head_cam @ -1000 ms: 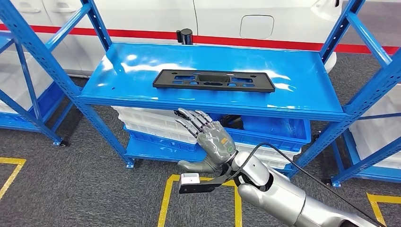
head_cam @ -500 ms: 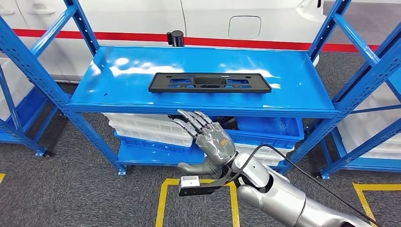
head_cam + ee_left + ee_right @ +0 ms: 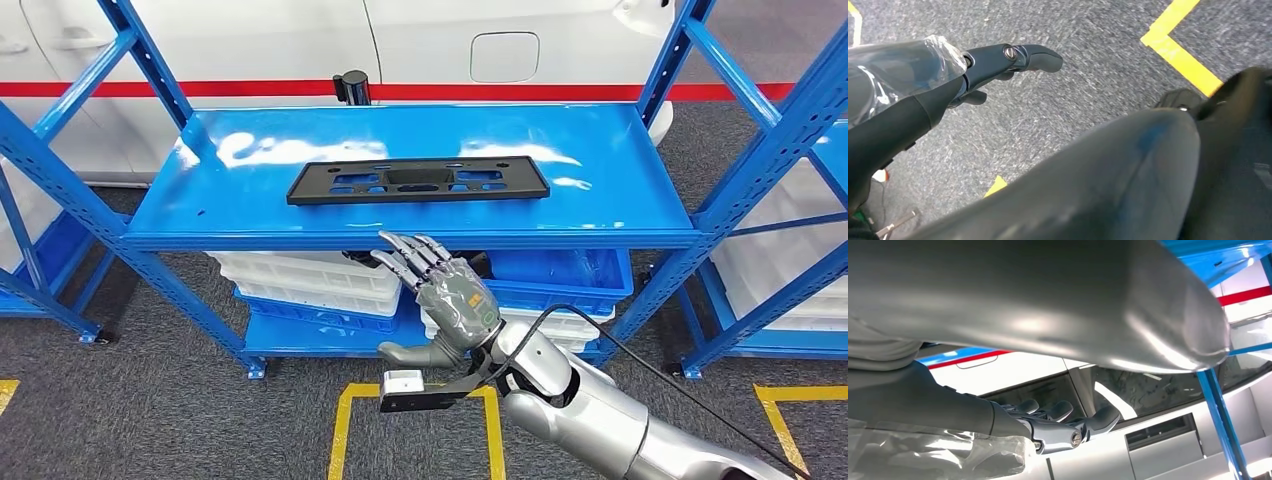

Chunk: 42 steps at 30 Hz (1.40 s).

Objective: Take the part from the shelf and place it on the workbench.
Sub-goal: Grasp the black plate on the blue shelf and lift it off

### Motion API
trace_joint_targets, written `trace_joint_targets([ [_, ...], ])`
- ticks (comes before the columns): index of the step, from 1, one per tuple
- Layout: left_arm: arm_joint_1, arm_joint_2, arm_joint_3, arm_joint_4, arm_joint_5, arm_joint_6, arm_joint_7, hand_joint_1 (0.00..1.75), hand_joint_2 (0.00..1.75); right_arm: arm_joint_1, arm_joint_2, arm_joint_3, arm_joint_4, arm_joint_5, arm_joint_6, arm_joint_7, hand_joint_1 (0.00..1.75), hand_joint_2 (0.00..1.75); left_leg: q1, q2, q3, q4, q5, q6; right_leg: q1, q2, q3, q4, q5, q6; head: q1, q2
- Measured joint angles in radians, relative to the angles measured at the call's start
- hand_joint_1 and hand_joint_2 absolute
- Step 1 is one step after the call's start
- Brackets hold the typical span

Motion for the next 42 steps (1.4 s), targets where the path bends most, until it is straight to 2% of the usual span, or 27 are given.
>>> trace_joint_targets([
  [1, 0.001, 0.0, 0.0, 0.0, 0.0, 0.0, 0.0, 0.0, 0.0, 0.001, 0.0, 0.0, 0.0, 0.0, 0.0, 0.0, 0.0, 0.0, -0.001, 0.0, 0.01, -0.025, 0.021, 0.002, 0.001, 0.001, 0.001, 0.0, -0.001, 0.0, 0.0, 0.0],
  [3, 0.0, 0.0, 0.0, 0.0, 0.0, 0.0, 0.0, 0.0, 0.0, 0.001, 0.0, 0.0, 0.0, 0.0, 0.0, 0.0, 0.0, 0.0, -0.004, 0.0, 0.077, -0.171, 0.091, 0.014, 0.003, 0.002, 0.006, 0.0, -0.003, 0.001, 0.0, 0.0],
  [5, -0.002, 0.001, 0.0, 0.0, 0.0, 0.0, 0.0, 0.0, 0.0, 0.0, 0.0, 0.0, 0.0, 0.0, 0.0, 0.0, 0.0, 0.0, -0.01, 0.001, 0.132, -0.288, 0.133, 0.027, 0.007, 0.003, 0.007, 0.001, -0.006, 0.006, 0.0, 0.0],
  [7, -0.003, 0.002, 0.0, 0.0, 0.0, 0.0, 0.0, 0.0, 0.0, 0.0, 0.0, 0.0, 0.0, 0.001, 0.0, 0.0, 0.0, 0.0, -0.016, 0.003, 0.142, -0.312, 0.138, 0.035, 0.007, 0.003, 0.007, -0.001, -0.007, 0.015, 0.001, 0.0],
  [9, -0.002, 0.001, 0.0, 0.0, -0.001, -0.001, 0.0, 0.0, 0.0, 0.0, 0.0, 0.0, 0.0, 0.002, -0.001, 0.0, 0.0, 0.0, -0.013, 0.004, 0.149, -0.32, 0.143, 0.044, 0.005, 0.002, 0.006, 0.003, -0.012, 0.025, 0.002, 0.0],
  [10, -0.003, 0.001, 0.0, 0.0, -0.001, -0.002, 0.0, 0.0, 0.0, 0.0, -0.001, 0.0, 0.0, 0.003, -0.001, 0.0, 0.0, 0.0, -0.01, 0.005, 0.153, -0.325, 0.146, 0.049, 0.005, 0.002, 0.0, 0.02, -0.025, 0.03, 0.002, 0.0],
  [11, -0.003, 0.0, 0.0, 0.0, -0.001, -0.002, 0.0, 0.0, 0.0, -0.001, -0.001, -0.001, 0.0, 0.004, -0.002, 0.0, 0.0, 0.0, -0.007, 0.006, 0.157, -0.329, 0.148, 0.053, 0.004, 0.001, -0.018, 0.062, -0.05, 0.035, 0.003, 0.0],
  [13, -0.004, 0.001, 0.0, 0.0, -0.002, -0.003, 0.0, 0.0, 0.0, 0.002, -0.001, -0.001, 0.0, 0.006, -0.003, 0.0, 0.0, 0.0, -0.006, 0.007, 0.159, -0.33, 0.148, 0.057, 0.0, 0.001, -0.085, 0.202, -0.116, 0.044, 0.004, 0.0],
  [14, -0.003, 0.001, 0.0, 0.0, -0.003, -0.004, -0.001, 0.0, 0.0, 0.005, -0.002, -0.001, 0.0, 0.007, -0.004, 0.0, 0.0, 0.0, -0.006, 0.007, 0.159, -0.33, 0.148, 0.058, -0.003, 0.001, -0.12, 0.269, -0.138, 0.047, 0.005, 0.0],
  [15, -0.002, 0.001, 0.0, 0.0, -0.003, -0.005, -0.001, 0.0, 0.0, 0.008, -0.002, -0.001, 0.0, 0.008, -0.005, 0.0, 0.0, 0.0, -0.005, 0.007, 0.16, -0.33, 0.147, 0.057, -0.005, 0.001, -0.14, 0.304, -0.142, 0.051, 0.005, 0.0],
  [16, 0.0, 0.001, 0.0, 0.0, -0.004, -0.007, -0.001, 0.0, 0.0, 0.011, -0.002, -0.001, 0.0, 0.009, -0.005, 0.0, 0.0, 0.0, -0.003, 0.007, 0.161, -0.33, 0.146, 0.056, -0.007, 0.0, -0.14, 0.296, -0.125, 0.053, 0.005, 0.0],
  [17, 0.001, 0.001, 0.0, 0.0, -0.004, -0.007, -0.001, 0.0, 0.0, 0.012, -0.002, -0.001, 0.0, 0.01, -0.006, 0.0, 0.0, 0.0, -0.001, 0.007, 0.163, -0.329, 0.144, 0.053, -0.01, 0.0, -0.117, 0.245, -0.092, 0.056, 0.005, 0.0],
  [19, 0.003, 0.001, 0.0, 0.0, -0.005, -0.008, -0.001, 0.0, 0.0, 0.012, -0.002, -0.001, 0.0, 0.014, -0.007, 0.001, 0.0, 0.0, 0.001, 0.005, 0.167, -0.326, 0.137, 0.043, -0.017, -0.002, -0.043, 0.091, -0.023, 0.061, 0.005, 0.0],
  [20, 0.003, 0.001, 0.0, 0.0, -0.006, -0.008, -0.002, 0.0, 0.0, 0.013, -0.002, -0.001, 0.0, 0.016, -0.007, 0.002, 0.0, 0.0, 0.0, 0.005, 0.168, -0.324, 0.134, 0.037, -0.018, -0.001, -0.016, 0.035, -0.004, 0.059, 0.005, 0.0],
  [21, 0.003, 0.001, 0.0, 0.0, -0.007, -0.008, -0.002, 0.0, 0.0, 0.015, -0.002, -0.001, 0.0, 0.017, -0.008, 0.002, 0.0, 0.0, -0.002, 0.004, 0.169, -0.324, 0.132, 0.031, -0.017, 0.001, -0.002, 0.006, 0.002, 0.054, 0.005, 0.0],
  [24, 0.004, 0.001, 0.0, 0.0, -0.007, -0.008, -0.002, 0.0, 0.0, 0.019, -0.003, -0.001, 0.0, 0.018, -0.008, 0.003, 0.0, 0.0, 0.002, 0.005, 0.169, -0.325, 0.128, 0.014, -0.012, 0.004, -0.001, -0.001, 0.001, 0.03, 0.005, 0.0],
  [25, 0.003, 0.001, 0.0, 0.0, -0.007, -0.008, -0.003, 0.0, 0.0, 0.019, -0.004, -0.001, -0.001, 0.018, -0.009, 0.003, 0.0, 0.0, 0.005, 0.006, 0.162, -0.307, 0.115, 0.009, -0.012, 0.004, 0.0, -0.002, 0.002, 0.023, 0.005, 0.0],
  [26, 0.003, 0.001, 0.0, 0.0, -0.007, -0.008, -0.004, 0.0, 0.0, 0.02, -0.004, -0.001, -0.001, 0.019, -0.009, 0.003, 0.0, 0.0, 0.006, 0.007, 0.144, -0.268, 0.092, 0.005, -0.013, 0.003, 0.001, -0.003, 0.002, 0.017, 0.004, 0.0],
  [29, 0.004, 0.001, 0.0, 0.0, -0.008, -0.008, -0.007, 0.0, 0.0, 0.024, -0.004, 0.0, -0.001, 0.022, -0.01, 0.003, 0.0, 0.0, 0.006, 0.008, 0.04, -0.055, 0.001, 0.0, -0.009, 0.003, 0.002, -0.003, 0.0, 0.007, 0.004, 0.0],
  [30, 0.005, 0.001, 0.0, 0.0, -0.008, -0.008, -0.007, 0.0, 0.0, 0.027, -0.004, 0.0, -0.001, 0.024, -0.01, 0.003, 0.0, 0.0, 0.006, 0.008, 0.016, -0.011, -0.008, 0.001, -0.007, 0.003, 0.002, -0.003, 0.0, 0.006, 0.004, 0.0],
  [31, 0.006, 0.001, 0.0, 0.0, -0.008, -0.008, -0.007, 0.0, 0.0, 0.029, -0.004, 0.0, -0.001, 0.026, -0.01, 0.003, 0.0, 0.0, 0.005, 0.008, 0.011, -0.008, 0.003, 0.003, -0.005, 0.004, 0.003, -0.003, -0.001, 0.005, 0.004, 0.0],
  [32, 0.006, 0.001, 0.0, 0.0, -0.009, -0.008, -0.007, 0.0, 0.0, 0.03, -0.004, 0.0, -0.001, 0.027, -0.01, 0.003, 0.0, 0.0, 0.004, 0.008, 0.026, -0.047, 0.032, 0.008, -0.003, 0.004, 0.005, -0.003, -0.002, 0.005, 0.004, 0.0],
  [34, 0.004, 0.001, 0.0, 0.0, -0.009, -0.008, -0.007, 0.0, 0.0, 0.031, -0.004, 0.0, -0.002, 0.029, -0.009, 0.003, 0.0, 0.0, -0.005, 0.008, 0.095, -0.2, 0.102, 0.024, 0.001, 0.006, 0.008, -0.002, -0.004, 0.006, 0.004, 0.0],
  [36, 0.001, 0.001, 0.0, 0.0, -0.01, -0.008, -0.007, 0.0, 0.0, 0.031, -0.005, -0.001, -0.002, 0.031, -0.009, 0.004, 0.0, 0.0, -0.013, 0.012, 0.144, -0.302, 0.135, 0.034, 0.006, 0.008, 0.008, -0.001, -0.007, 0.012, 0.005, 0.0],
  [38, 0.001, 0.0, -0.001, 0.0, -0.01, -0.008, -0.007, 0.0, 0.0, 0.032, -0.005, -0.001, -0.002, 0.032, -0.009, 0.004, 0.0, 0.0, -0.015, 0.015, 0.151, -0.317, 0.136, 0.037, 0.006, 0.009, 0.008, -0.001, -0.009, 0.018, 0.006, 0.0],
  [40, 0.002, -0.001, -0.001, 0.0, -0.01, -0.009, -0.007, 0.0, 0.0, 0.032, -0.006, -0.001, -0.002, 0.032, -0.009, 0.004, 0.0, 0.0, -0.01, 0.014, 0.155, -0.324, 0.14, 0.046, 0.003, 0.007, 0.004, 0.011, -0.021, 0.027, 0.007, 0.0],
  [42, 0.002, -0.001, -0.001, 0.0, -0.01, -0.008, -0.007, 0.0, 0.0, 0.033, -0.007, -0.002, -0.003, 0.032, -0.009, 0.005, 0.0, 0.0, -0.005, 0.015, 0.16, -0.329, 0.143, 0.054, 0.0, 0.005, -0.031, 0.092, -0.068, 0.035, 0.009, 0.0],
])
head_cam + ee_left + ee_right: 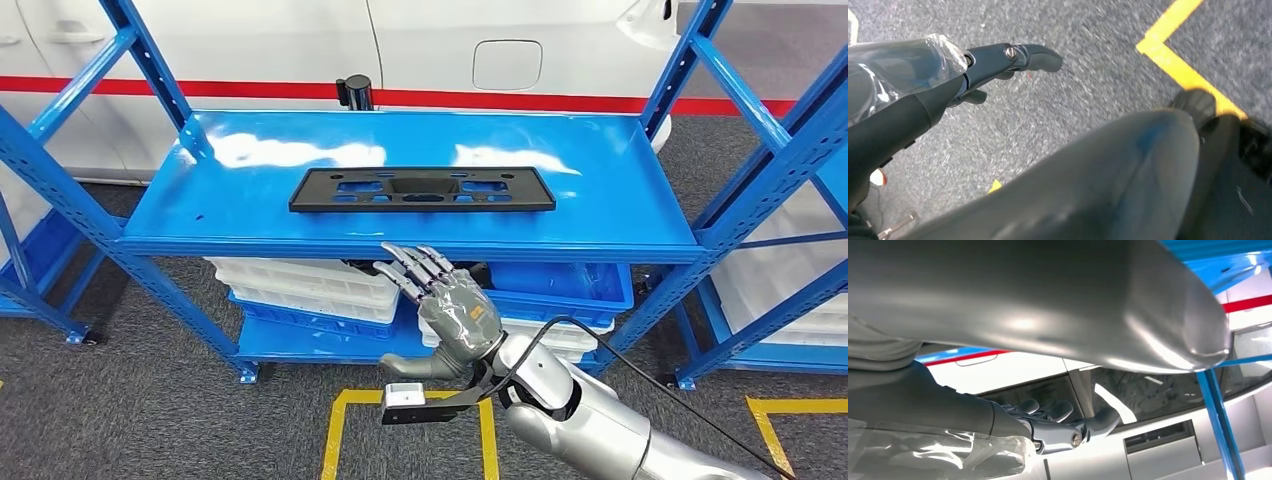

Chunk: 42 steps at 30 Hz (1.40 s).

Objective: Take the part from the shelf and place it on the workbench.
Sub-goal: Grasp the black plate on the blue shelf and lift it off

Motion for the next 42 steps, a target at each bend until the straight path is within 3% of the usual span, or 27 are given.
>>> trace_joint_targets([
  [2, 0.0, 0.0, 0.0, 0.0, 0.0, 0.0, 0.0, 0.0, 0.0, 0.005, -0.001, 0.0, 0.0, 0.002, 0.0, 0.001, 0.0, 0.0, 0.0, 0.0, 0.002, 0.0, -0.002, 0.004, -0.003, -0.001, -0.071, 0.144, -0.061, 0.007, 0.002, 0.0],
  [3, 0.001, 0.0, 0.0, 0.0, -0.001, 0.0, 0.0, 0.0, 0.0, 0.007, -0.002, 0.0, 0.0, 0.004, 0.0, 0.001, 0.0, 0.0, 0.001, 0.0, 0.003, 0.0, -0.004, 0.004, -0.006, -0.001, -0.098, 0.194, -0.072, 0.011, 0.002, 0.0],
  [4, 0.003, 0.0, 0.0, 0.0, -0.001, 0.0, 0.0, 0.0, 0.0, 0.01, -0.003, 0.0, 0.0, 0.005, 0.0, 0.001, 0.0, 0.0, 0.002, -0.001, 0.005, 0.001, -0.006, 0.003, -0.009, -0.001, -0.111, 0.21, -0.065, 0.015, 0.002, 0.0],
  [5, 0.004, -0.001, 0.0, 0.0, -0.001, -0.001, 0.0, 0.0, 0.0, 0.011, -0.004, 0.0, 0.0, 0.005, 0.0, 0.001, 0.0, 0.0, 0.004, -0.001, 0.008, 0.001, -0.008, 0.0, -0.012, -0.002, -0.099, 0.177, -0.037, 0.018, 0.002, 0.0],
  [8, 0.003, 0.0, 0.0, 0.0, -0.002, 0.0, 0.0, 0.0, 0.0, 0.011, -0.004, -0.001, 0.0, 0.005, 0.001, 0.001, 0.0, 0.0, 0.005, -0.003, 0.018, 0.008, -0.022, -0.018, -0.021, -0.006, -0.003, -0.027, 0.057, 0.025, 0.002, 0.0],
  [10, 0.001, 0.0, 0.0, 0.0, -0.003, 0.0, 0.0, 0.0, 0.0, 0.012, -0.004, -0.001, 0.0, 0.005, 0.002, 0.001, 0.0, 0.0, 0.002, -0.004, 0.019, 0.01, -0.028, -0.029, -0.02, -0.004, 0.021, -0.078, 0.065, 0.015, 0.001, 0.0],
  [13, 0.001, 0.0, 0.0, 0.0, -0.004, 0.0, 0.0, 0.0, 0.0, 0.013, -0.006, -0.002, -0.001, 0.005, 0.003, 0.001, 0.0, 0.0, 0.009, -0.004, 0.016, 0.018, -0.038, -0.042, -0.015, -0.001, 0.022, -0.08, 0.064, -0.009, 0.001, 0.0],
  [15, 0.0, 0.0, 0.0, 0.0, -0.004, 0.0, 0.0, 0.0, 0.0, 0.013, -0.006, -0.004, -0.003, 0.006, 0.003, 0.002, 0.0, 0.0, 0.012, -0.003, -0.022, 0.1, -0.08, -0.049, -0.016, -0.001, 0.027, -0.082, 0.062, -0.02, 0.0, 0.0],
  [17, 0.0, 0.0, 0.0, 0.0, -0.006, 0.0, 0.0, 0.0, 0.0, 0.014, -0.006, -0.004, -0.004, 0.006, 0.004, 0.002, 0.0, 0.0, 0.012, -0.003, -0.1, 0.251, -0.137, -0.052, -0.013, -0.002, 0.031, -0.082, 0.058, -0.027, -0.001, 0.0],
  [18, 0.001, 0.0, -0.001, 0.0, -0.006, 0.0, 0.0, 0.0, 0.0, 0.016, -0.006, -0.004, -0.004, 0.006, 0.005, 0.002, 0.0, 0.0, 0.012, -0.003, -0.135, 0.31, -0.152, -0.052, -0.01, -0.002, 0.032, -0.082, 0.057, -0.029, -0.001, 0.0],
  [19, 0.002, 0.0, -0.001, 0.0, -0.007, 0.0, 0.0, 0.0, 0.0, 0.017, -0.006, -0.004, -0.004, 0.006, 0.006, 0.002, 0.0, 0.0, 0.011, -0.003, -0.154, 0.333, -0.148, -0.05, -0.008, -0.001, 0.035, -0.082, 0.055, -0.03, -0.001, 0.0],
  [20, 0.003, 0.0, -0.001, 0.0, -0.007, 0.0, 0.0, 0.0, 0.0, 0.018, -0.006, -0.004, -0.004, 0.006, 0.006, 0.002, 0.0, 0.0, 0.009, -0.003, -0.152, 0.313, -0.124, -0.046, -0.007, 0.0, 0.038, -0.082, 0.053, -0.031, -0.001, 0.0],
  [22, 0.002, 0.0, -0.001, 0.0, -0.009, 0.0, 0.0, 0.0, 0.0, 0.018, -0.006, -0.004, -0.004, 0.006, 0.006, 0.002, 0.0, 0.0, 0.002, -0.003, -0.097, 0.172, -0.045, -0.029, -0.005, 0.002, 0.047, -0.082, 0.047, -0.029, -0.001, 0.0],
  [24, 0.0, 0.001, -0.001, 0.0, -0.01, 0.0, 0.0, 0.0, 0.0, 0.017, -0.005, -0.004, -0.005, 0.006, 0.007, 0.002, 0.0, 0.0, -0.009, -0.003, -0.049, 0.053, 0.001, -0.013, -0.001, 0.002, 0.053, -0.082, 0.041, -0.022, -0.001, 0.0],
  [26, 0.0, 0.001, -0.001, 0.0, -0.01, 0.0, 0.0, 0.0, 0.0, 0.017, -0.004, -0.005, -0.005, 0.006, 0.007, 0.002, 0.0, 0.0, -0.016, -0.003, -0.043, 0.03, 0.001, -0.003, 0.0, -0.001, 0.055, -0.087, 0.038, -0.009, -0.001, 0.0],
  [29, 0.001, 0.001, -0.001, 0.0, -0.011, 0.001, 0.0, 0.0, 0.0, 0.017, -0.004, -0.007, -0.008, 0.006, 0.008, 0.002, 0.0, 0.0, -0.01, -0.005, -0.022, 0.01, 0.009, 0.007, 0.001, -0.005, 0.052, -0.07, 0.019, 0.008, 0.001, 0.0],
  [30, 0.0, 0.001, -0.002, 0.0, -0.012, 0.001, 0.0, 0.0, 0.0, 0.017, -0.004, -0.008, -0.009, 0.006, 0.008, 0.002, 0.0, 0.0, -0.008, -0.005, -0.013, 0.002, 0.011, 0.011, 0.001, -0.006, 0.035, -0.031, -0.002, 0.011, 0.003, 0.0],
  [32, 0.0, 0.001, -0.002, 0.0, -0.012, 0.0, 0.0, 0.0, 0.0, 0.019, -0.004, -0.008, -0.009, 0.006, 0.008, 0.002, 0.0, 0.0, -0.011, -0.005, -0.004, 0.0, 0.007, 0.018, 0.0, -0.006, -0.035, 0.105, -0.059, 0.015, 0.004, 0.0],
  [33, 0.0, 0.001, -0.002, 0.0, -0.012, 0.0, 0.0, 0.0, 0.0, 0.022, -0.004, -0.008, -0.009, 0.006, 0.008, 0.002, 0.0, 0.0, -0.014, -0.005, 0.0, 0.0, 0.004, 0.021, -0.001, -0.006, -0.074, 0.169, -0.077, 0.016, 0.004, 0.0],
  [34, 0.001, 0.001, -0.002, 0.0, -0.012, -0.001, 0.0, 0.0, 0.0, 0.024, -0.004, -0.008, -0.009, 0.006, 0.008, 0.002, 0.0, 0.0, -0.015, -0.005, 0.003, 0.0, 0.0, 0.024, -0.001, -0.006, -0.101, 0.204, -0.076, 0.017, 0.004, 0.0],
  [35, 0.002, 0.001, -0.002, 0.0, -0.013, -0.001, 0.0, 0.0, 0.0, 0.026, -0.004, -0.008, -0.009, 0.006, 0.008, 0.002, 0.0, 0.0, -0.017, -0.005, 0.007, 0.001, -0.004, 0.025, -0.001, -0.006, -0.107, 0.197, -0.056, 0.016, 0.004, 0.0],
  [36, 0.003, 0.001, -0.003, 0.0, -0.013, -0.002, 0.0, 0.0, 0.0, 0.026, -0.004, -0.008, -0.009, 0.006, 0.007, 0.002, 0.0, 0.0, -0.018, -0.005, 0.012, 0.001, -0.008, 0.025, 0.0, -0.006, -0.092, 0.151, -0.019, 0.013, 0.004, 0.0],
  [38, 0.002, 0.001, -0.003, 0.0, -0.013, -0.001, 0.0, 0.0, 0.0, 0.025, -0.004, -0.009, -0.009, 0.006, 0.007, 0.002, 0.0, 0.0, -0.02, -0.007, 0.025, 0.001, -0.018, 0.022, 0.004, -0.007, -0.023, -0.004, 0.06, 0.002, 0.004, 0.0],
  [39, 0.002, 0.0, -0.003, 0.0, -0.013, -0.001, 0.0, 0.0, 0.0, 0.025, -0.004, -0.01, -0.009, 0.006, 0.007, 0.002, 0.0, 0.0, -0.022, -0.007, 0.029, 0.001, -0.023, 0.019, 0.007, -0.008, 0.003, -0.062, 0.082, -0.005, 0.004, 0.0],
  [40, 0.002, 0.0, -0.003, 0.0, -0.013, -0.001, 0.0, 0.0, 0.0, 0.024, -0.004, -0.012, -0.009, 0.006, 0.007, 0.002, 0.0, 0.0, -0.023, -0.008, 0.031, 0.001, -0.027, 0.015, 0.011, -0.008, 0.018, -0.095, 0.091, -0.011, 0.004, 0.0],
  [42, 0.001, -0.001, -0.004, 0.0, -0.013, -0.001, 0.0, 0.0, 0.0, 0.023, -0.004, -0.013, -0.01, 0.006, 0.007, 0.002, 0.0, 0.0, -0.023, -0.007, 0.032, 0.0, -0.033, 0.005, 0.012, -0.007, 0.022, -0.105, 0.089, -0.018, 0.004, 0.0],
])
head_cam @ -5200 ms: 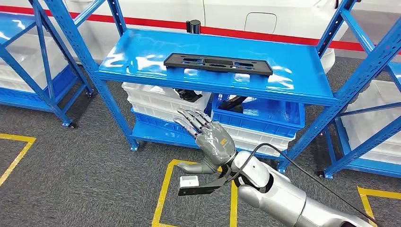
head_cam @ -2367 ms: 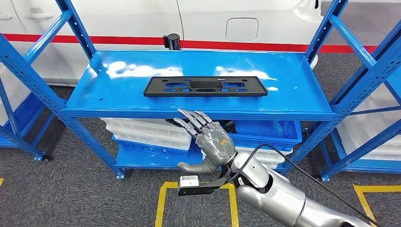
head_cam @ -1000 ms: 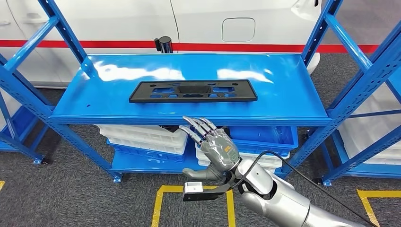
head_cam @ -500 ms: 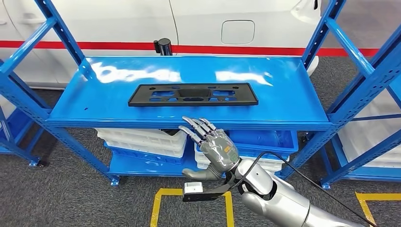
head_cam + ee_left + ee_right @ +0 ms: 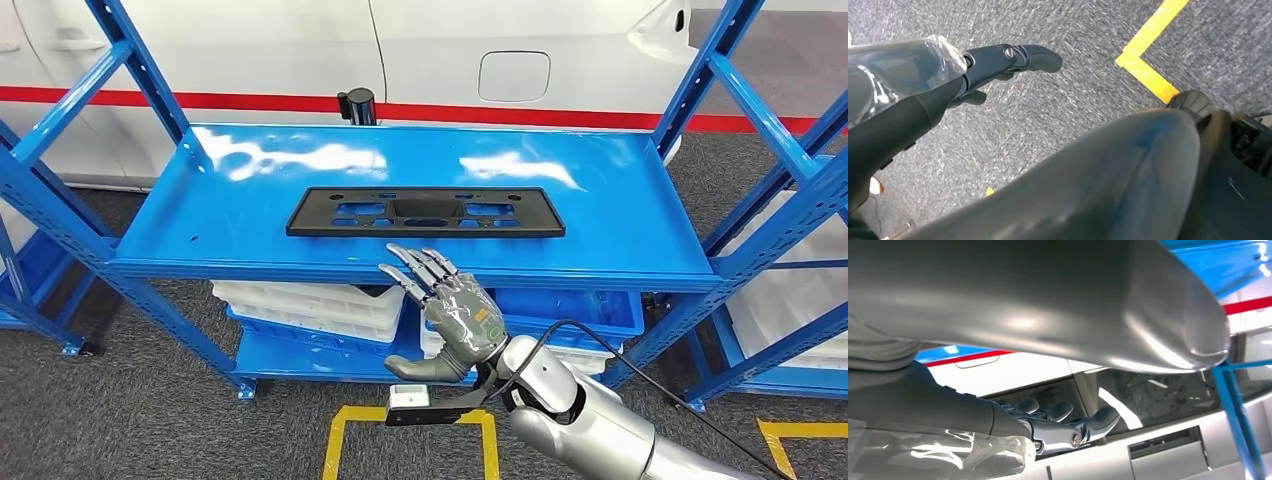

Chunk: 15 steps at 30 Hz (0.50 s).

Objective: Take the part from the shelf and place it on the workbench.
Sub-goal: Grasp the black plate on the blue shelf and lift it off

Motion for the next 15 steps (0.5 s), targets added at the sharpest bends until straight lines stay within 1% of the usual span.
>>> trace_joint_targets([
  [1, 0.0, 0.0, 0.0, 0.0, 0.0, 0.0, 0.0, 0.0, 0.0, 0.0, 0.0, 0.0, 0.0, 0.0, 0.0, 0.0, 0.0, 0.0, 0.001, 0.0, 0.0, 0.004, -0.005, -0.005, -0.002, 0.0, 0.004, -0.004, 0.001, -0.003, 0.001, 0.0],
  [2, -0.001, 0.0, 0.0, 0.0, 0.0, 0.0, 0.0, 0.0, 0.0, -0.001, 0.0, -0.001, -0.001, 0.0, 0.0, 0.0, 0.0, 0.0, 0.002, 0.001, -0.006, 0.019, -0.016, -0.01, -0.007, 0.0, 0.009, -0.009, 0.001, -0.008, 0.0, 0.0],
  [3, -0.001, 0.001, 0.0, 0.0, 0.0, 0.0, 0.0, 0.0, 0.0, -0.001, 0.0, -0.002, -0.001, 0.0, 0.0, 0.001, 0.0, 0.0, 0.003, 0.001, -0.023, 0.056, -0.035, -0.017, -0.012, 0.0, 0.015, -0.014, 0.0, -0.011, 0.0, 0.0],
  [4, -0.001, 0.001, 0.0, 0.0, 0.0, 0.0, 0.0, 0.0, 0.0, -0.002, 0.0, -0.002, -0.002, 0.0, 0.0, 0.001, 0.0, 0.0, 0.008, 0.001, -0.054, 0.117, -0.061, -0.024, -0.014, -0.001, 0.02, -0.016, -0.002, -0.014, -0.001, 0.0],
  [5, -0.001, 0.001, 0.0, 0.0, 0.0, 0.0, 0.0, 0.0, 0.0, -0.001, 0.0, -0.001, -0.002, 0.0, 0.0, 0.001, 0.0, 0.0, 0.013, 0.001, -0.096, 0.193, -0.09, -0.031, -0.016, -0.001, 0.023, -0.016, -0.005, -0.016, -0.002, 0.0],
  [6, 0.0, 0.001, 0.0, 0.0, 0.0, 0.0, 0.0, 0.0, 0.0, 0.0, 0.001, -0.001, -0.002, 0.0, 0.0, 0.001, 0.0, 0.0, 0.019, 0.001, -0.139, 0.264, -0.111, -0.038, -0.017, 0.0, 0.026, -0.016, -0.009, -0.016, -0.002, 0.0],
  [7, 0.002, 0.001, 0.0, 0.0, 0.0, 0.0, 0.0, 0.0, 0.0, 0.002, 0.001, -0.001, -0.003, 0.0, 0.0, 0.001, 0.0, 0.0, 0.025, 0.002, -0.171, 0.308, -0.115, -0.044, -0.018, 0.0, 0.03, -0.016, -0.013, -0.014, -0.002, 0.0],
  [8, 0.003, 0.001, 0.0, 0.0, 0.0, 0.0, 0.0, 0.0, 0.0, 0.003, 0.001, 0.0, -0.003, 0.0, 0.0, 0.001, 0.0, 0.0, 0.031, 0.002, -0.181, 0.309, -0.099, -0.049, -0.02, 0.002, 0.035, -0.016, -0.017, -0.01, -0.002, 0.0],
  [9, 0.004, 0.001, 0.0, 0.0, 0.0, 0.0, 0.0, 0.0, 0.0, 0.004, 0.001, 0.0, -0.003, 0.0, 0.0, 0.001, 0.0, 0.0, 0.035, 0.002, -0.169, 0.266, -0.065, -0.054, -0.023, 0.003, 0.042, -0.015, -0.022, -0.006, -0.002, 0.0],
  [10, 0.004, 0.001, 0.0, 0.0, 0.0, 0.0, 0.0, 0.0, 0.0, 0.004, 0.001, 0.0, -0.003, 0.0, 0.0, 0.001, 0.0, 0.0, 0.039, 0.002, -0.139, 0.193, -0.022, -0.06, -0.027, 0.004, 0.05, -0.015, -0.029, 0.001, -0.002, 0.0],
  [11, 0.004, 0.001, 0.0, 0.0, 0.0, 0.0, 0.0, 0.0, 0.0, 0.004, 0.001, 0.0, -0.003, 0.0, 0.0, 0.001, 0.0, 0.0, 0.043, 0.002, -0.106, 0.116, 0.015, -0.065, -0.028, 0.005, 0.058, -0.013, -0.036, 0.008, -0.003, 0.0],
  [12, 0.003, 0.0, 0.0, 0.0, 0.0, 0.0, 0.0, 0.0, 0.0, 0.004, 0.001, -0.001, -0.003, 0.0, 0.0, 0.001, 0.0, 0.0, 0.044, 0.001, -0.078, 0.057, 0.039, -0.063, -0.028, 0.006, 0.064, -0.012, -0.043, 0.016, -0.003, 0.0],
  [13, 0.003, 0.0, -0.001, 0.0, 0.0, 0.0, 0.0, 0.0, 0.0, 0.004, 0.001, -0.001, -0.003, 0.0, 0.0, 0.002, 0.0, 0.0, 0.043, -0.001, -0.062, 0.025, 0.048, -0.058, -0.027, 0.007, 0.068, -0.012, -0.048, 0.023, -0.002, 0.0],
  [14, 0.003, -0.001, -0.001, 0.0, 0.0, 0.0, 0.0, 0.0, 0.0, 0.004, 0.001, -0.001, -0.003, 0.0, 0.0, 0.002, 0.0, 0.0, 0.04, -0.002, -0.057, 0.015, 0.046, -0.05, -0.026, 0.008, 0.071, -0.014, -0.052, 0.029, -0.001, 0.0],
  [15, 0.002, -0.001, -0.001, 0.0, 0.0, 0.0, 0.0, 0.0, 0.0, 0.004, 0.001, -0.001, -0.003, 0.0, 0.0, 0.002, 0.0, 0.0, 0.037, -0.004, -0.055, 0.015, 0.043, -0.038, -0.028, 0.008, 0.073, -0.017, -0.054, 0.035, 0.001, 0.0],
])
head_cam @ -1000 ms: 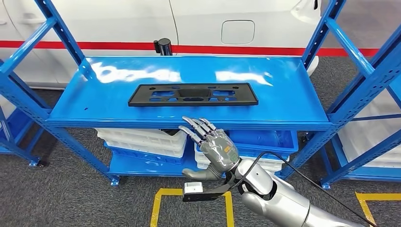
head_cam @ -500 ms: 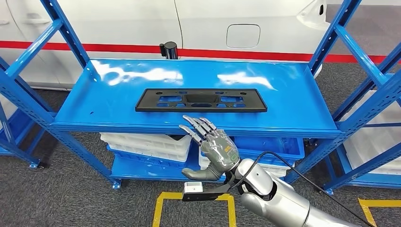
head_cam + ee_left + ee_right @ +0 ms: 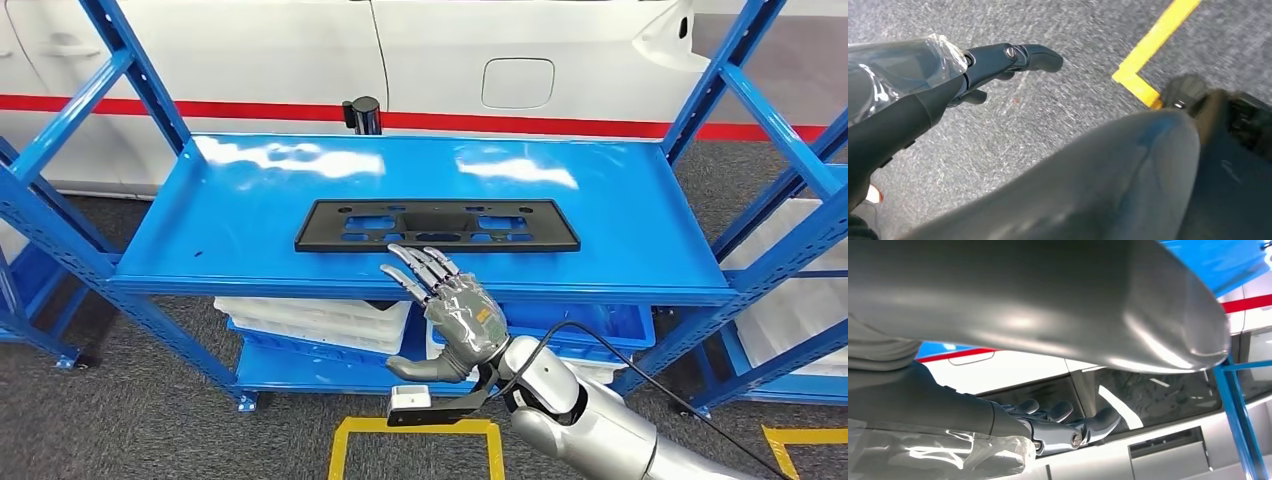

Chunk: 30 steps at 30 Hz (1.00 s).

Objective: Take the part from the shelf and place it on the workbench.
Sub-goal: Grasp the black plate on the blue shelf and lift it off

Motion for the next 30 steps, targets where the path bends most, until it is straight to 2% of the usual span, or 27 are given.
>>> trace_joint_targets([
  [2, 0.0, 0.0, 0.0, 0.0, 0.0, 0.0, 0.0, 0.0, 0.0, 0.0, 0.0, -0.001, 0.0, 0.0, 0.0, 0.0, 0.0, 0.0, -0.003, 0.0, 0.006, -0.002, -0.003, 0.016, -0.005, -0.002, -0.001, 0.013, -0.012, 0.01, 0.002, 0.0],
  [3, 0.0, 0.0, 0.0, 0.0, 0.0, 0.0, 0.001, 0.0, 0.0, 0.0, 0.0, -0.002, -0.001, 0.0, 0.0, 0.0, 0.0, 0.0, -0.003, 0.0, 0.01, -0.003, -0.004, 0.024, -0.007, -0.004, -0.014, 0.046, -0.03, 0.012, 0.002, 0.0],
  [4, 0.0, 0.0, 0.0, 0.0, 0.0, 0.0, 0.001, 0.0, 0.0, 0.0, 0.0, -0.003, -0.001, 0.0, -0.001, 0.0, 0.0, 0.0, -0.003, 0.0, 0.015, -0.004, -0.006, 0.03, -0.006, -0.006, -0.043, 0.106, -0.057, 0.013, 0.003, 0.0],
  [6, 0.0, 0.0, -0.001, 0.0, 0.0, 0.0, 0.001, 0.0, 0.0, 0.001, 0.0, -0.005, -0.001, 0.0, 0.0, 0.001, 0.0, 0.0, -0.008, 0.001, 0.023, -0.004, -0.014, 0.039, -0.003, -0.007, -0.131, 0.26, -0.111, 0.011, 0.004, 0.0],
  [7, 0.001, 0.0, -0.001, 0.0, 0.0, 0.0, 0.001, 0.0, 0.0, 0.003, 0.0, -0.005, -0.001, 0.0, 0.0, 0.001, 0.0, 0.0, -0.011, 0.001, 0.026, -0.003, -0.017, 0.042, -0.001, -0.007, -0.17, 0.317, -0.121, 0.01, 0.004, 0.0],
  [8, 0.001, 0.0, -0.001, 0.0, 0.0, 0.0, 0.001, 0.0, 0.0, 0.005, 0.0, -0.005, -0.001, 0.0, 0.0, 0.001, 0.0, 0.0, -0.014, 0.0, 0.031, -0.003, -0.022, 0.044, 0.001, -0.007, -0.19, 0.332, -0.109, 0.007, 0.004, 0.0],
  [9, 0.001, 0.0, -0.002, 0.0, 0.0, 0.0, 0.001, 0.0, 0.0, 0.005, 0.0, -0.006, -0.001, 0.0, 0.0, 0.001, 0.0, 0.0, -0.016, -0.001, 0.037, -0.003, -0.027, 0.045, 0.002, -0.007, -0.188, 0.304, -0.077, 0.002, 0.004, 0.0],
  [11, 0.001, -0.001, -0.002, 0.0, -0.001, 0.0, 0.001, 0.0, 0.0, 0.005, 0.0, -0.007, -0.001, 0.0, 0.0, 0.001, 0.0, 0.0, -0.019, -0.004, 0.053, -0.004, -0.038, 0.044, 0.008, -0.008, -0.135, 0.159, 0.013, -0.013, 0.004, 0.0],
  [12, 0.001, -0.002, -0.002, 0.0, -0.001, 0.0, 0.001, 0.0, 0.0, 0.005, 0.0, -0.008, -0.001, 0.0, 0.0, 0.001, 0.0, 0.0, -0.022, -0.005, 0.059, -0.004, -0.043, 0.041, 0.013, -0.009, -0.107, 0.093, 0.043, -0.02, 0.003, 0.0],
  [13, 0.0, -0.002, -0.003, 0.0, -0.001, -0.001, 0.0, 0.0, 0.0, 0.004, -0.001, -0.008, -0.001, 0.0, 0.0, 0.001, 0.0, 0.0, -0.023, -0.006, 0.063, -0.004, -0.048, 0.037, 0.018, -0.01, -0.088, 0.049, 0.059, -0.026, 0.003, 0.0],
  [15, -0.001, -0.003, -0.004, 0.0, -0.001, -0.007, -0.002, 0.0, 0.0, 0.004, -0.001, -0.009, -0.001, 0.0, 0.0, 0.001, 0.0, 0.0, -0.023, -0.007, 0.066, -0.005, -0.055, 0.026, 0.026, -0.01, -0.08, 0.028, 0.059, -0.033, 0.003, 0.0],
  [17, -0.002, -0.003, -0.005, 0.0, -0.001, -0.014, -0.006, 0.0, 0.0, 0.003, -0.001, -0.009, -0.001, 0.0, 0.0, 0.001, 0.0, 0.0, -0.02, -0.005, 0.064, 0.003, -0.065, 0.015, 0.022, -0.009, -0.075, 0.021, 0.06, -0.04, 0.004, 0.0],
  [18, -0.003, -0.003, -0.006, 0.0, -0.001, -0.016, -0.008, 0.0, 0.0, 0.002, -0.001, -0.009, -0.001, 0.0, 0.0, 0.0, 0.0, 0.0, -0.019, -0.003, 0.053, 0.028, -0.081, 0.008, 0.018, -0.009, -0.071, 0.017, 0.061, -0.044, 0.003, 0.0],
  [19, -0.003, -0.003, -0.007, 0.0, -0.001, -0.017, -0.009, 0.0, 0.0, 0.001, 0.0, -0.009, -0.001, 0.0, 0.0, 0.0, 0.0, 0.0, -0.017, -0.002, 0.03, 0.077, -0.105, 0.001, 0.014, -0.01, -0.068, 0.014, 0.061, -0.047, 0.002, 0.0],
  [21, -0.003, -0.003, -0.009, 0.0, 0.0, -0.017, -0.011, 0.0, 0.0, 0.001, 0.0, -0.008, -0.001, 0.0, 0.0, -0.001, 0.0, 0.0, -0.012, -0.001, -0.045, 0.219, -0.163, -0.012, 0.013, -0.01, -0.065, 0.014, 0.057, -0.052, 0.002, 0.0],
  [22, -0.002, -0.003, -0.01, 0.0, 0.0, -0.017, -0.011, 0.0, 0.0, 0.001, 0.0, -0.007, -0.001, 0.0, 0.0, -0.002, 0.0, 0.0, -0.009, 0.0, -0.079, 0.276, -0.178, -0.017, 0.013, -0.01, -0.065, 0.014, 0.056, -0.052, 0.002, 0.0],
  [23, -0.001, -0.003, -0.01, 0.0, 0.0, -0.017, -0.011, 0.0, 0.0, 0.002, 0.0, -0.007, -0.001, 0.0, 0.0, -0.002, 0.0, 0.0, -0.007, 0.0, -0.099, 0.299, -0.174, -0.021, 0.012, -0.009, -0.064, 0.014, 0.055, -0.051, 0.002, 0.0],
  [24, -0.001, -0.003, -0.01, 0.0, 0.0, -0.017, -0.011, 0.0, 0.0, 0.002, 0.0, -0.007, -0.001, 0.0, 0.0, -0.002, 0.0, 0.0, -0.004, 0.001, -0.099, 0.282, -0.151, -0.024, 0.011, -0.008, -0.063, 0.014, 0.053, -0.049, 0.002, 0.0],
  [25, -0.001, -0.002, -0.011, 0.0, 0.0, -0.017, -0.011, 0.0, 0.0, 0.002, 0.0, -0.007, -0.001, 0.0, 0.0, -0.002, 0.0, 0.0, -0.001, 0.002, -0.08, 0.228, -0.116, -0.027, 0.01, -0.007, -0.06, 0.015, 0.051, -0.046, 0.002, 0.0],
  [27, -0.003, -0.002, -0.011, 0.0, 0.0, -0.017, -0.011, 0.0, 0.0, 0.002, 0.0, -0.007, -0.001, -0.001, 0.0, -0.002, 0.0, 0.0, 0.003, 0.003, -0.021, 0.085, -0.048, -0.028, 0.011, -0.006, -0.055, 0.018, 0.045, -0.036, 0.001, 0.0],
  [28, -0.004, -0.001, -0.011, 0.0, 0.0, -0.017, -0.011, 0.0, 0.0, 0.002, 0.0, -0.007, -0.001, -0.004, -0.001, -0.002, 0.0, 0.0, 0.003, 0.003, 0.001, 0.037, -0.029, -0.022, 0.012, -0.006, -0.054, 0.019, 0.042, -0.03, 0.002, 0.0],
  [30, -0.004, -0.002, -0.011, 0.0, -0.001, -0.017, -0.011, 0.0, 0.0, 0.002, 0.0, -0.008, -0.001, -0.021, -0.001, -0.002, 0.0, 0.0, -0.001, 0.002, 0.013, 0.007, -0.021, -0.003, 0.016, -0.004, -0.054, 0.02, 0.039, -0.019, 0.005, 0.0],
])
